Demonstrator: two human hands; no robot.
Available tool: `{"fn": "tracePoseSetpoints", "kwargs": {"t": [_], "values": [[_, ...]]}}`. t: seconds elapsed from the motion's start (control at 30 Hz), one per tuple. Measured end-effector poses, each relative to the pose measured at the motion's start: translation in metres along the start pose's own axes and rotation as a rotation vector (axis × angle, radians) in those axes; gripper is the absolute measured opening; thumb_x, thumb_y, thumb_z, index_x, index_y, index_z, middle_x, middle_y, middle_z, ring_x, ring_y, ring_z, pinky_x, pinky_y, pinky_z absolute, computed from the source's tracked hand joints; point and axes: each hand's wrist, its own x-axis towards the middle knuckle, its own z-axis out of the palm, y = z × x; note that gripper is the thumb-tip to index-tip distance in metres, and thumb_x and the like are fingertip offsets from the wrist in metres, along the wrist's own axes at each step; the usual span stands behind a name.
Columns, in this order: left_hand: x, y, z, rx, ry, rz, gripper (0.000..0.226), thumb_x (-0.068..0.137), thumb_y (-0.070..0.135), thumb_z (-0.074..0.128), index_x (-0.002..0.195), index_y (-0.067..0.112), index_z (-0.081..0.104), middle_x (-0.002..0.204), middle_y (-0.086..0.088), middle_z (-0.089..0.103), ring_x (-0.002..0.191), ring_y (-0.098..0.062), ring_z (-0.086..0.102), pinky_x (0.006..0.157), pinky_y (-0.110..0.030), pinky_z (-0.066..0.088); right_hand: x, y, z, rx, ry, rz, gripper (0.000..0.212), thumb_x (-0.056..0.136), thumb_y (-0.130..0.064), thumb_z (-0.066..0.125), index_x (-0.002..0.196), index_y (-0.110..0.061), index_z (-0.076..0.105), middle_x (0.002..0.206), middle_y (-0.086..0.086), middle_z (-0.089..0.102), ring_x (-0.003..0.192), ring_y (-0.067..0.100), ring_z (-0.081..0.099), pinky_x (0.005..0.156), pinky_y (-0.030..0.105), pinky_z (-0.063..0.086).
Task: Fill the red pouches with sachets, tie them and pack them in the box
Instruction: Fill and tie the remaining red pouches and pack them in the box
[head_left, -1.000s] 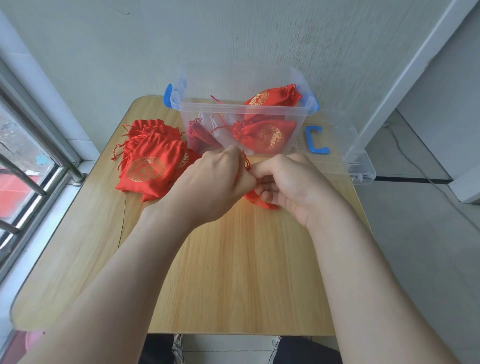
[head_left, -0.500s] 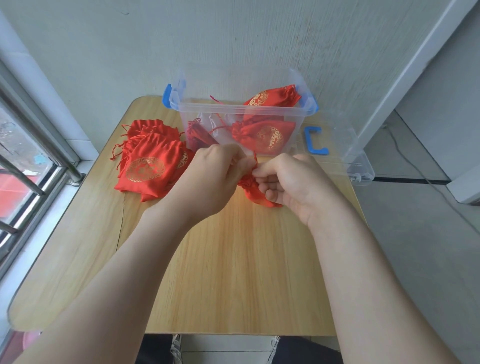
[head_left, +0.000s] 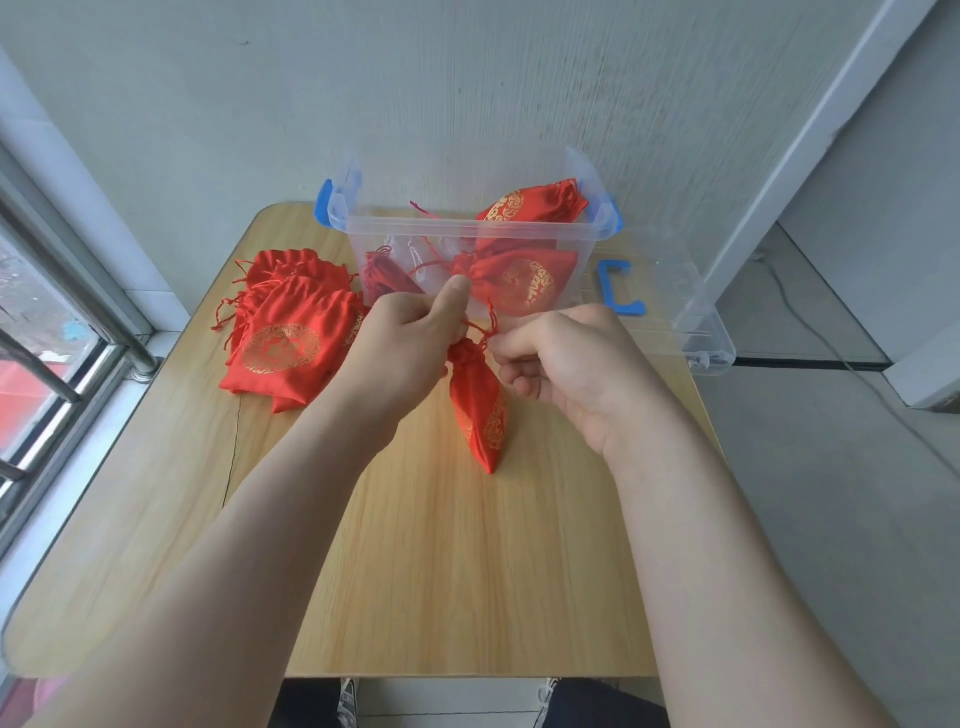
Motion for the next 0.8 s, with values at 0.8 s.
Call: {"fn": "tracePoseSetpoints", "kwargs": {"t": [0.8], "values": [[-0.006, -0.004, -0.003, 0.522, 0.102, 0.446, 0.04, 0.115, 0.034, 0.04, 0.081, 0.013, 0.04, 0.067, 0.003, 0.051, 0.062, -0.018, 0.048, 0.061, -0.035, 0.04, -0.002, 0.004, 0.005, 0.11, -0.163, -0.045, 0.022, 0.089, 0.003, 0.08, 0.11, -0.002, 0.079, 0.082, 0.008, 0.076, 0.068, 0.014, 0.068, 0.063, 0.023, 0.054]]}}
